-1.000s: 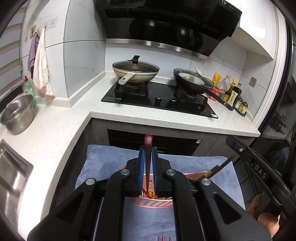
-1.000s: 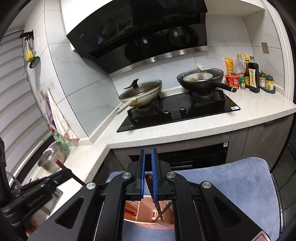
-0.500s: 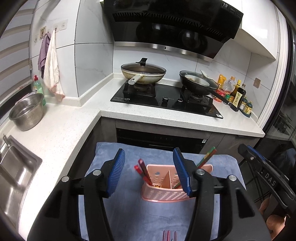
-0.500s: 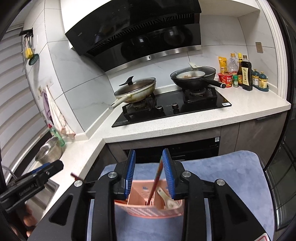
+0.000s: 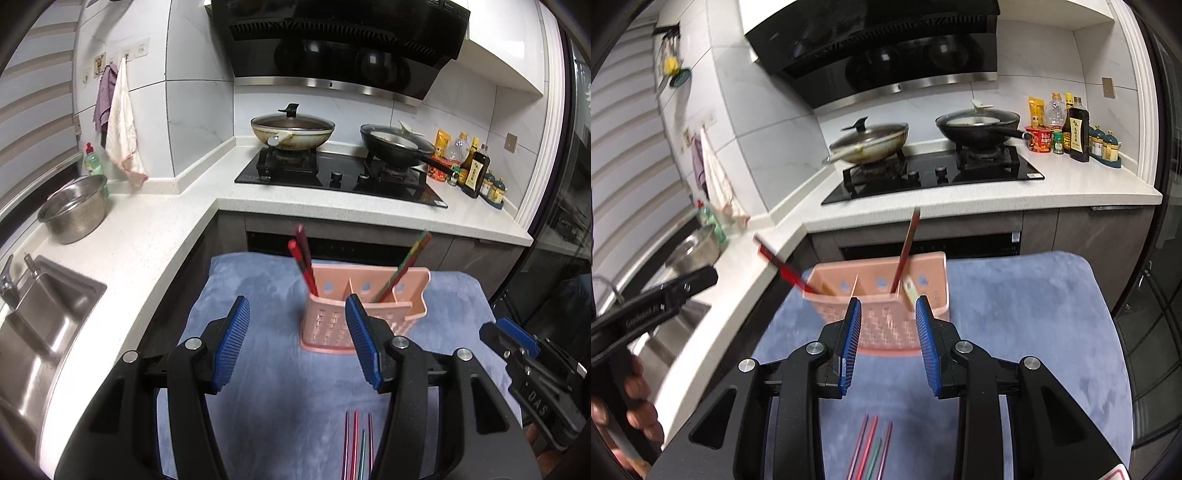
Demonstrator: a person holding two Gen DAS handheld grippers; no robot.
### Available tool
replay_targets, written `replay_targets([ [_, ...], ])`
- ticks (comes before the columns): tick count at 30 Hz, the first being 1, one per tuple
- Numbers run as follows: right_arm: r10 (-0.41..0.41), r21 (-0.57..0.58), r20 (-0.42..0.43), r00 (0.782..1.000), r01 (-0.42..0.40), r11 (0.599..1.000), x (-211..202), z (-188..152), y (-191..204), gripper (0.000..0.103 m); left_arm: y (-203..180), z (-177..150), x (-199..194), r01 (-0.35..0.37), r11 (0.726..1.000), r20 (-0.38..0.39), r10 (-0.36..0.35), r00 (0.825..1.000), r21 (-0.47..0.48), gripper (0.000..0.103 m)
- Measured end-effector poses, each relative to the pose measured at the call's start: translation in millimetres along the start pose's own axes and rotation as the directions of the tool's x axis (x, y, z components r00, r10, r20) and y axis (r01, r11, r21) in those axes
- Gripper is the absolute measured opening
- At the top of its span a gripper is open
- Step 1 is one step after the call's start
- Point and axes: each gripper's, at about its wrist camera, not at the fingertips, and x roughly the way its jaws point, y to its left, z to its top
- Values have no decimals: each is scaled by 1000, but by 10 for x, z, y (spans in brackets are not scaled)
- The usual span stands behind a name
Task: Organize utensils
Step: 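Move both tools back and close the right tool on a dark-red chopstick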
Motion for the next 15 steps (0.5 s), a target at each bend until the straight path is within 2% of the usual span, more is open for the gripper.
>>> replay_targets([
  [15,-23,-58,-91,996,18,998,-281,-912,143,30,54,-834,-153,0,1000,-91,0,996,2,51],
])
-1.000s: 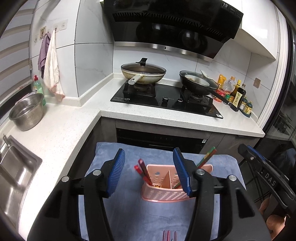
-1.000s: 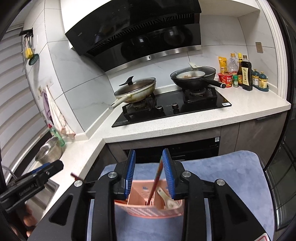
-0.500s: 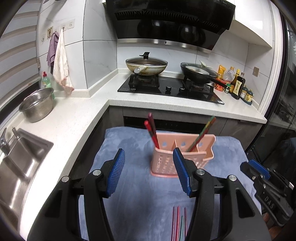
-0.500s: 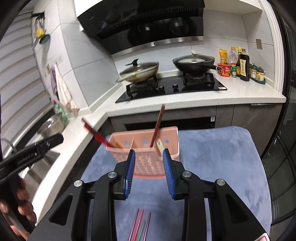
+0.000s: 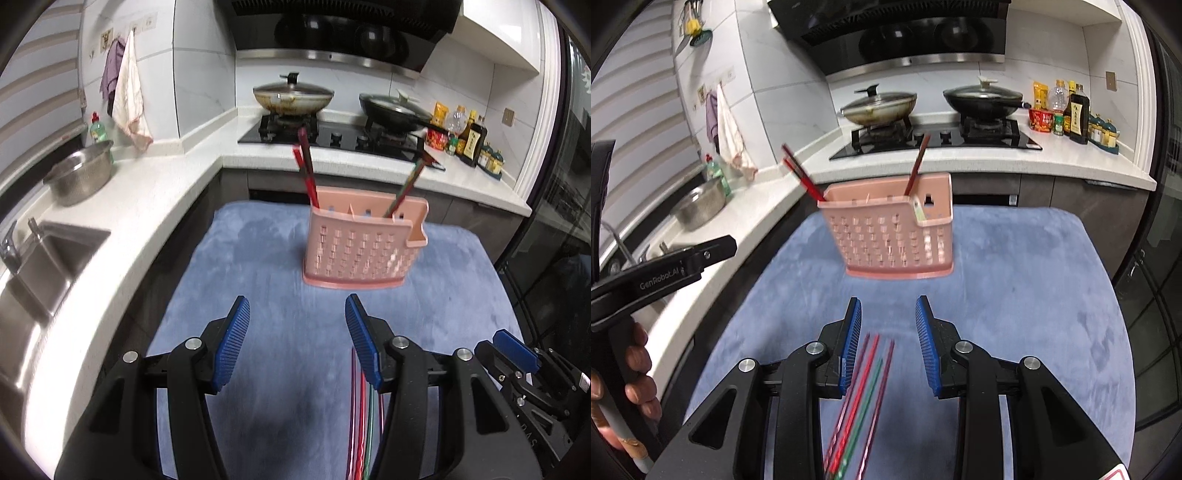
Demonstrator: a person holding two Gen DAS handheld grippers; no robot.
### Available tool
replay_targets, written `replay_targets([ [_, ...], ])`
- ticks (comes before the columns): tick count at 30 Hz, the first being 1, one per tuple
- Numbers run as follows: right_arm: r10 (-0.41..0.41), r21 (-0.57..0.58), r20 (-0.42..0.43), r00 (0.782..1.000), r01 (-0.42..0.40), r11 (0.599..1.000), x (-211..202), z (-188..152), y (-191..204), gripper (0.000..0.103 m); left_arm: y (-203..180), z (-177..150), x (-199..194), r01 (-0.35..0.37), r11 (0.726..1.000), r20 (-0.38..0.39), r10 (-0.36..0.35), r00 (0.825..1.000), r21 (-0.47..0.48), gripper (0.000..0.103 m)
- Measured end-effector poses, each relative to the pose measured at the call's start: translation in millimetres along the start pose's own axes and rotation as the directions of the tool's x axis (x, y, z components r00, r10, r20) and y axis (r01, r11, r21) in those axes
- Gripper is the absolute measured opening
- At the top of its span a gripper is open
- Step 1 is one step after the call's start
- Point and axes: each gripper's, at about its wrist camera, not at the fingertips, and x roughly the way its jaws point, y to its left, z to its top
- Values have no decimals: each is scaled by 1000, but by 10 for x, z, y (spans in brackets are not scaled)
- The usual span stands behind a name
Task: Organize utensils
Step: 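Move both tools back and close the right tool on a dark-red chopstick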
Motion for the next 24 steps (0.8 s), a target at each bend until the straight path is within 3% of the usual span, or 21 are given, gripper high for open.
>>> replay_targets([
  [13,-21,-27,-183,983,16,1000,120,-1119,159,30,136,-881,138,-7,1000,-144,3,990,-27,51],
  [24,-11,-14,-266,964,8,1000,156,-1601,216,30,233,-1372,187,-12,999,-213,2,977,-47,51],
])
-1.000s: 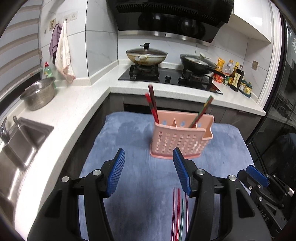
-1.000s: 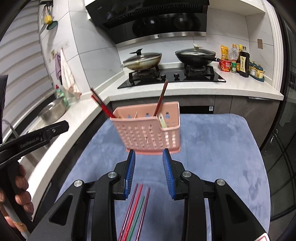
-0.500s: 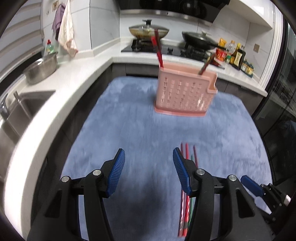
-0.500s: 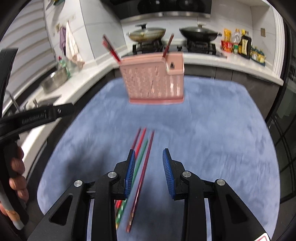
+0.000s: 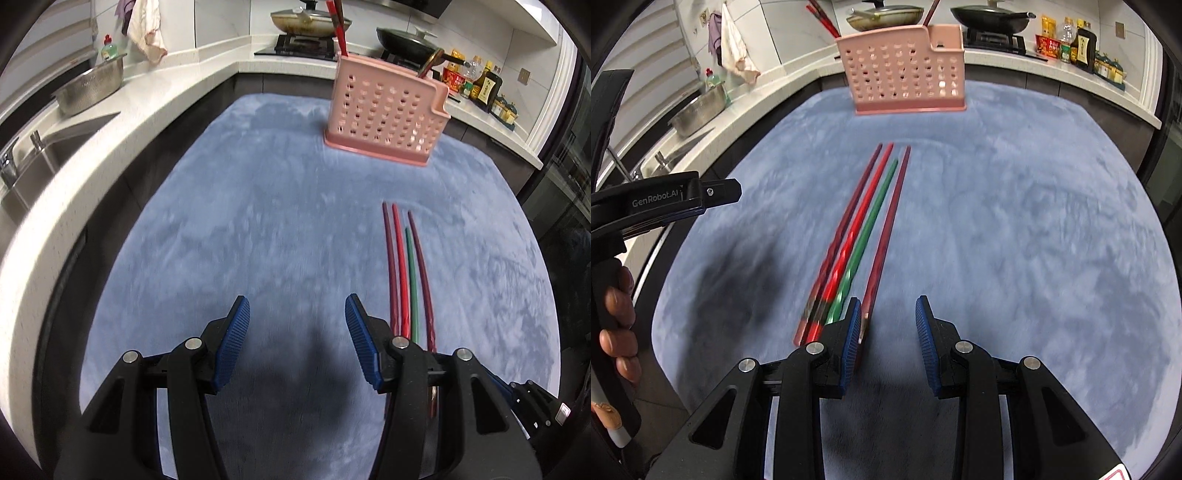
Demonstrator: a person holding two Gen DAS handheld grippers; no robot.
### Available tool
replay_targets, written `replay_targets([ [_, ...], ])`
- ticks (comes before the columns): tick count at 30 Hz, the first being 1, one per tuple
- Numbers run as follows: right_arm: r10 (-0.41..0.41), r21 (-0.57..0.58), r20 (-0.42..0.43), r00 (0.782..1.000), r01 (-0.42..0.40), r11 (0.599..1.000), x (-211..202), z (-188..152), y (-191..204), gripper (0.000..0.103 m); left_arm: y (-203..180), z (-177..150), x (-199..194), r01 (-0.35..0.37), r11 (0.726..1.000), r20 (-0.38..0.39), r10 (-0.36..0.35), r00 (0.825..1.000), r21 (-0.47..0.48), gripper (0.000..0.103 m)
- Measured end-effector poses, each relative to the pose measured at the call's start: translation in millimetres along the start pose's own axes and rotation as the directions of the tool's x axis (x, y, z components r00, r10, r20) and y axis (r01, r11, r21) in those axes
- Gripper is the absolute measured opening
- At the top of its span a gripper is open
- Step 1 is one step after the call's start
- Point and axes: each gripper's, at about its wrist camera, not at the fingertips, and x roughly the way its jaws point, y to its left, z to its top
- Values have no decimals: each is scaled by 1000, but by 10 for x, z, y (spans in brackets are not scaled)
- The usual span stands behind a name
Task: Organize utensils
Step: 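Move both tools back and close the right tool on a dark-red chopstick, then close the left tool on a red chopstick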
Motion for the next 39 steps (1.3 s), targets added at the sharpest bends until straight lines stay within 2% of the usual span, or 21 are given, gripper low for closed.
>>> replay_targets([
  [12,4,-18,-33,999,-5,1000,133,-142,120,30,-34,-416,153,14,1000,-79,-13,997,22,51],
  [20,-38,-49,-25,999,37,998,150,-176,131,17,-116,-483,189,28,999,-97,-25,995,38,51],
  [22,-45,-47,-22,999,44,998,150,-179,109,10,-134,-495,196,33,999,-100,-28,995,42,51],
  [32,-67,34,-6,998,67,997,72,-192,-173,7,-296,-571,201,85,994,-120,-77,990,64,54],
  [39,-54,100,-11,998,55,994,43,-211,-362,7,-428,-604,234,119,990,-139,-108,984,78,55],
])
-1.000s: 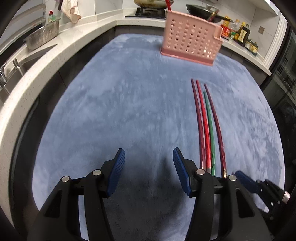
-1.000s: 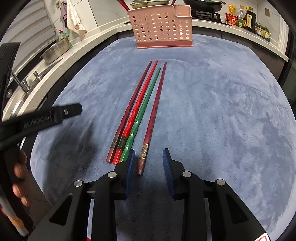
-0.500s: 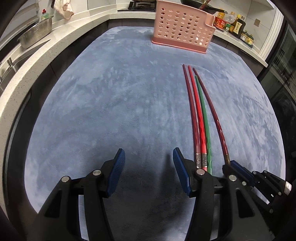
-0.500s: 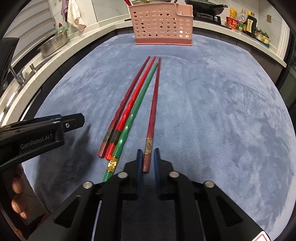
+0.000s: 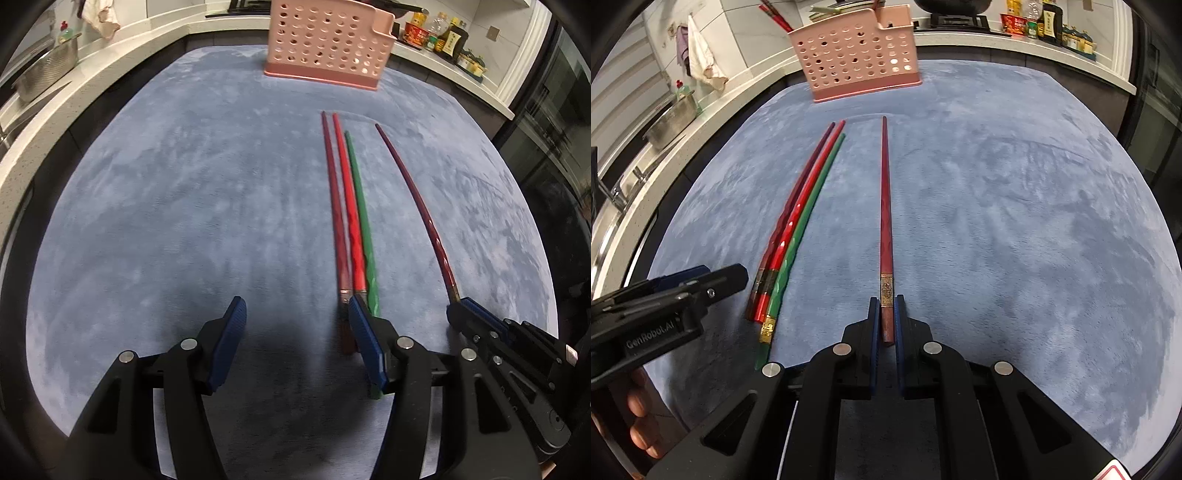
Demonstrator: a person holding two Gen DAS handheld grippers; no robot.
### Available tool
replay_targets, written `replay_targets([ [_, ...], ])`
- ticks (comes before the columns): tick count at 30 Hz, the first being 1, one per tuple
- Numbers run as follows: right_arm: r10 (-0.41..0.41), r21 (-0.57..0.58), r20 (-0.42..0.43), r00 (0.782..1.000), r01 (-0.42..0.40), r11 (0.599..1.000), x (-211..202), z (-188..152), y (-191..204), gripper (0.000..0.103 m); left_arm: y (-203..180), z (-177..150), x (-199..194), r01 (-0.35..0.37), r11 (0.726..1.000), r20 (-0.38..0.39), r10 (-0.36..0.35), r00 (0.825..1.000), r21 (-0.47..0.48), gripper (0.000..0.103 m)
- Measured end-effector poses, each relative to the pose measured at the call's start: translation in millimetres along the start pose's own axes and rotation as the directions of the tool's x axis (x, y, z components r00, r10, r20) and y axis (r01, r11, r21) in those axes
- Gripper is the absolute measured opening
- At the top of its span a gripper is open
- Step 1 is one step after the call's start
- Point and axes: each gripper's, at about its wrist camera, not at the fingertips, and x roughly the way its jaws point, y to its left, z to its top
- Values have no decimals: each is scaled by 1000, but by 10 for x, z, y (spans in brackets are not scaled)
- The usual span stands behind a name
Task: Organize utensils
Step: 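Close the left tool on a red chopstick, then lift both chopsticks and carry them over the pink caddy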
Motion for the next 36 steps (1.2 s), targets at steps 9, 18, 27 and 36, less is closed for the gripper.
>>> replay_targets([
  [9,1,1,-1,1000,-1,1000,2,-7,2,7,-33,-11,99,-7,1000,-16,7,1000,0,54],
  [18,0,0,-1,1000,0,1000,0,-13,-1,7,6,9,112,-21,1000,-11,21,1000,-1,36],
  [27,0,-2,0,1000,0,1000,-4,-11,-2,7,-9,10,81,16,1000,-8,-16,1000,13,8],
  [36,9,17,43,999,-10,1000,-188,140,-32,7,129,116,-114,20,999,18,-19,1000,-29,8],
])
